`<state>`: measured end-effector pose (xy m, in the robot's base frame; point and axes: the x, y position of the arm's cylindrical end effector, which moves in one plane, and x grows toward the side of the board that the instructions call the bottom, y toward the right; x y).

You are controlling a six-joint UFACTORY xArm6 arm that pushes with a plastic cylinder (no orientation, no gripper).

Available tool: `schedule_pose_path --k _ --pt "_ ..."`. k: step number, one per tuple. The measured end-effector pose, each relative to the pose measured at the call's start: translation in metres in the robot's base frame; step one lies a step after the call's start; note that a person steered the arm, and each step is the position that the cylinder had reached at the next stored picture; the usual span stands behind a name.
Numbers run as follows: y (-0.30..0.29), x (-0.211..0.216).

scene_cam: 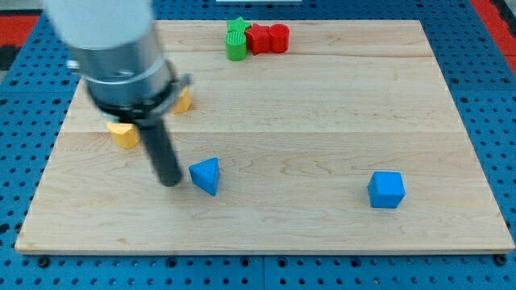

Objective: Place the blue triangle towards the left side of the blue cube

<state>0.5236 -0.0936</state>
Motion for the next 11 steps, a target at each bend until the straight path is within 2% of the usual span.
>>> schedule_pose_path --k 2,4,6,10,11 --pt "0.14 0.001" --pt "0.074 -0.03" --pt "0.176 -0.042" --pt "0.21 -0.001" --pt "0.21 -0.017"
